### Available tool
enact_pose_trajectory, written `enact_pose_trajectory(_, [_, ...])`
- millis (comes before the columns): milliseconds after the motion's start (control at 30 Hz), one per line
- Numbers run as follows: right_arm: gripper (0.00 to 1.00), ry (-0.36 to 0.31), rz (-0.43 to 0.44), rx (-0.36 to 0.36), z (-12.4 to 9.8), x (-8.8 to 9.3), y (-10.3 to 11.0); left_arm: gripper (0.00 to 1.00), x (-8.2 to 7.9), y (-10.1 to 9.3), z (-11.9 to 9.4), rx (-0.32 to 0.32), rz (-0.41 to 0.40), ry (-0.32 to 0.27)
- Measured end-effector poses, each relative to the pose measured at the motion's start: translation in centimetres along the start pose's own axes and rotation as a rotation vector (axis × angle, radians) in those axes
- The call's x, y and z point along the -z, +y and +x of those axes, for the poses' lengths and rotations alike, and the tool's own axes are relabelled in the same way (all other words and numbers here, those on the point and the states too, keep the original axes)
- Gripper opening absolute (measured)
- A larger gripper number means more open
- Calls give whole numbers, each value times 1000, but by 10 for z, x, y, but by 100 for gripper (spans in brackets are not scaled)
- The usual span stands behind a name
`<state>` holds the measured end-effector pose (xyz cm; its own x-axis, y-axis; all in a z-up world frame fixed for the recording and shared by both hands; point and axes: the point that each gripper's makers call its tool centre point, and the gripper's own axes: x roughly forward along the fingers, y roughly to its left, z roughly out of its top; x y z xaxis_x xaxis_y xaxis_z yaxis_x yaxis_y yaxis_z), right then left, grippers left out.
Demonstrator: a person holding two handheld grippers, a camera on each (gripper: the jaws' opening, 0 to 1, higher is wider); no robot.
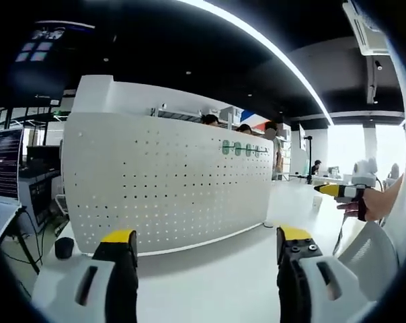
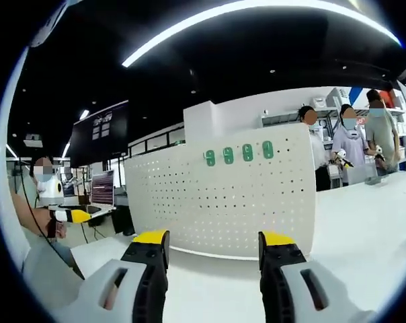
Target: Insert the hook assembly into the mounting plate slot until the hook locks in place.
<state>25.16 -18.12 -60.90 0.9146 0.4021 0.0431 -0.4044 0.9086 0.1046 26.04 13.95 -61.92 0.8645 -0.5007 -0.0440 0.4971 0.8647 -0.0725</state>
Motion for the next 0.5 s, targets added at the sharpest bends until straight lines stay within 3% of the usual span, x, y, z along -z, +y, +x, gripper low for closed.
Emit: enact_pose_trajectory(500, [53,-8,19,18,0,3,0,90,1,0,1,1,-31,-9])
